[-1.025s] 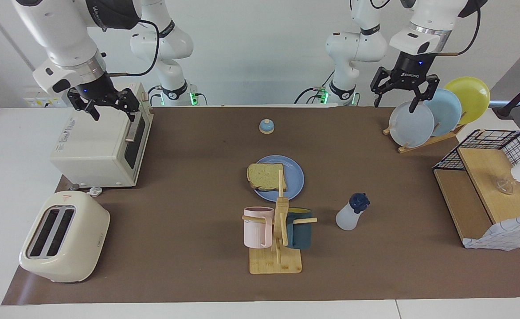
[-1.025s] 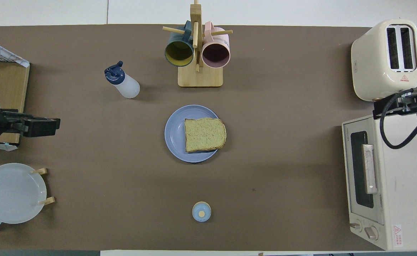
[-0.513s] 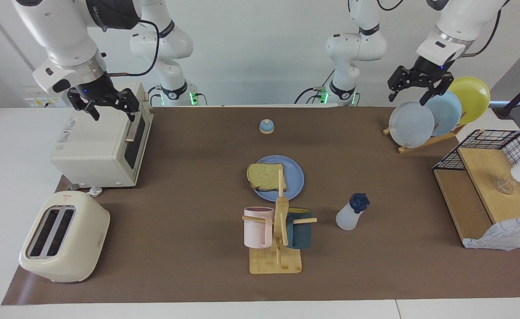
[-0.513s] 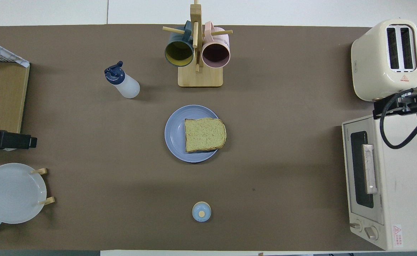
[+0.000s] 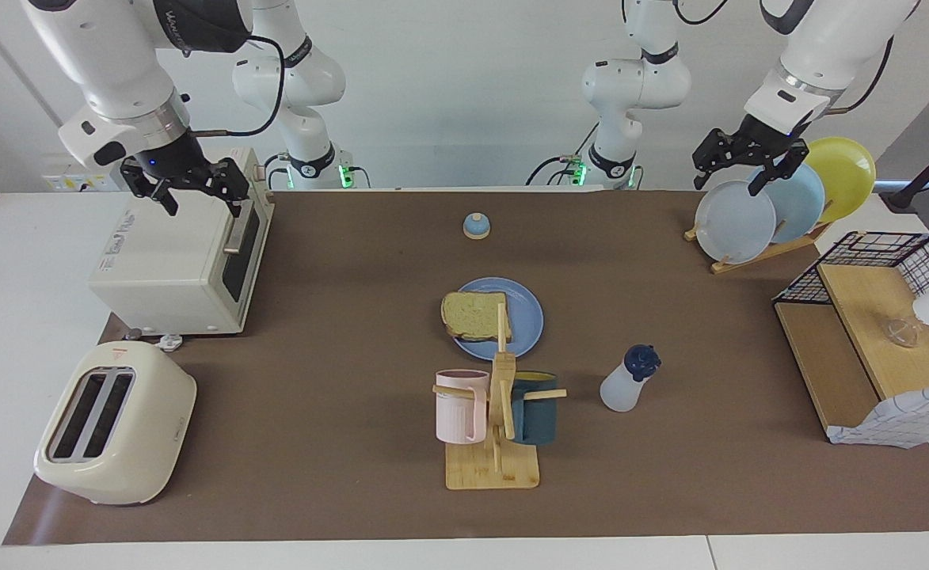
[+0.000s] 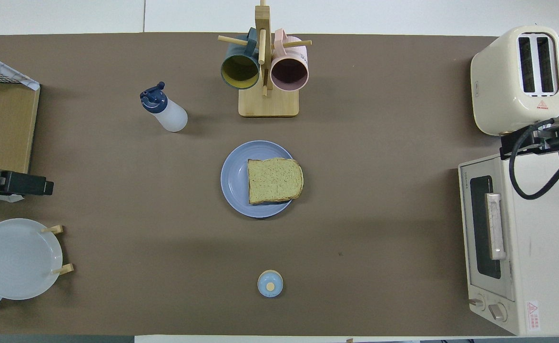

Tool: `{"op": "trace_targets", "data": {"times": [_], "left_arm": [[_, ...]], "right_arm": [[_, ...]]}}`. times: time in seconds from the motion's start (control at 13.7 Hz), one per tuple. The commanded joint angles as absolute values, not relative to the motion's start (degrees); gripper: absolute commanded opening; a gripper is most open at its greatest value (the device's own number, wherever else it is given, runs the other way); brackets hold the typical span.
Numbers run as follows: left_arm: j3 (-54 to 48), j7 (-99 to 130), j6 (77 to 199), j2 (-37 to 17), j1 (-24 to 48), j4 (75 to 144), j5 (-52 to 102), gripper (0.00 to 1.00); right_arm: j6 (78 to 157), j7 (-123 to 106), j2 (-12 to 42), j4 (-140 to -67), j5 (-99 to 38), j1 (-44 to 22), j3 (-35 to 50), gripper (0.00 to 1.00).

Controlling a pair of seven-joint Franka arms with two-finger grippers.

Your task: Put bread on plate and add seasoning

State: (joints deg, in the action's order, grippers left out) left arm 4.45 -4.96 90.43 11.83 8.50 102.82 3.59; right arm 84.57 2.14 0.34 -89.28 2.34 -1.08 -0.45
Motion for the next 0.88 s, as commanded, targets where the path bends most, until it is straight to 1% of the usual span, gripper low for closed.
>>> {"op": "trace_targets", "data": {"times": [0.0,0.07,0.22,0.51,0.81], "left_arm": [[4.1,-4.4,85.8,7.8,7.6,94.3,3.8,1.0],[4.1,-4.4,83.7,5.9,7.7,91.2,3.8,1.0],[4.0,-4.4,80.8,4.1,7.7,86.6,3.8,1.0],[4.4,-4.4,79.3,2.2,8.5,84.1,3.3,1.0],[4.0,-4.4,80.1,1.4,8.0,84.5,2.0,1.0]], "right_arm": [[84.9,0.7,-0.3,-90.0,1.2,-0.3,-0.2,1.0],[84.9,0.7,-0.3,-90.0,1.2,-0.3,-0.2,1.0],[84.9,0.7,-0.3,-90.0,1.2,-0.3,-0.2,1.0],[84.9,0.7,-0.3,-90.1,1.2,-0.3,-0.2,1.0],[84.9,0.7,-0.3,-90.0,1.2,-0.3,-0.2,1.0]]}}
